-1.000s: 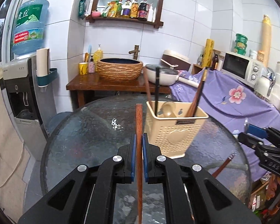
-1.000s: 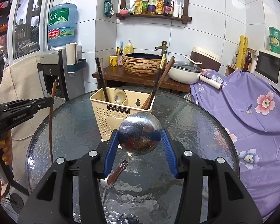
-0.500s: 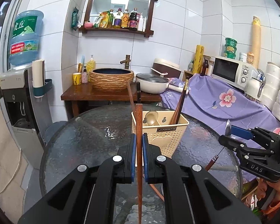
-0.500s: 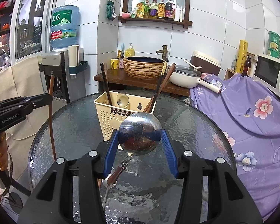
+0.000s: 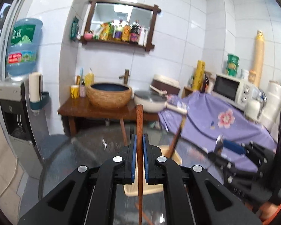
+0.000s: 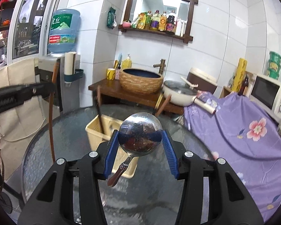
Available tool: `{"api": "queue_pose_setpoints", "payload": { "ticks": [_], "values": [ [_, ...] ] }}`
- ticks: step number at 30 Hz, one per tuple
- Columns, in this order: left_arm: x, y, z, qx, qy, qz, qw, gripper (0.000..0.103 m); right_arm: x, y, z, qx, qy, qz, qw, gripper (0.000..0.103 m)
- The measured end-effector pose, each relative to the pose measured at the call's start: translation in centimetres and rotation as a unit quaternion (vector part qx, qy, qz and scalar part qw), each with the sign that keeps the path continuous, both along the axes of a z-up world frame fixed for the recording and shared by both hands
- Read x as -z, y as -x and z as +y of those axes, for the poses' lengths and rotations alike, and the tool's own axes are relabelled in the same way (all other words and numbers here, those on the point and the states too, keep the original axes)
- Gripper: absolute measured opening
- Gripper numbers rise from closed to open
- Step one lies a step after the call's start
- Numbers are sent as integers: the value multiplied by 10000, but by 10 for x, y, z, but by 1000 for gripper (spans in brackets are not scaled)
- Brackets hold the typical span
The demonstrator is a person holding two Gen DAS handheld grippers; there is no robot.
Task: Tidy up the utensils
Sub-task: 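Carry the chopstick above the holder with the left tool while the right tool brings the spoon, then lower the chopstick into the holder and open the left tool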
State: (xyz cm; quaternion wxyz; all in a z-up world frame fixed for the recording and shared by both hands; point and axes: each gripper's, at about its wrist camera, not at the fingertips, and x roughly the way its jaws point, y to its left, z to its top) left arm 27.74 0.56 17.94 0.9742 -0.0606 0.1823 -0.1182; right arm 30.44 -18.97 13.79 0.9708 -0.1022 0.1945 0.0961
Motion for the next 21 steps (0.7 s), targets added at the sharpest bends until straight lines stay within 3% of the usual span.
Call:
{"api": "queue_pose_setpoints", "payload": {
  "ticks": [4, 10, 13, 21],
  "values": [
    [-33, -23, -7, -64, 183, -225, 9996, 7, -25, -20, 6, 105, 144, -174, 9997, 48],
    [-57, -51, -21, -316, 250, -578, 9975, 7, -50, -52, 17, 237, 332, -431, 9982, 48],
    [-52, -64, -27, -470, 213, -740, 9959, 7, -48, -65, 23, 298, 463, -495, 9973, 48],
    [-15, -82, -35, -644, 119, -820, 9945, 7, -7, -87, 25, 239, 465, -256, 9983, 48]
  ]
}}
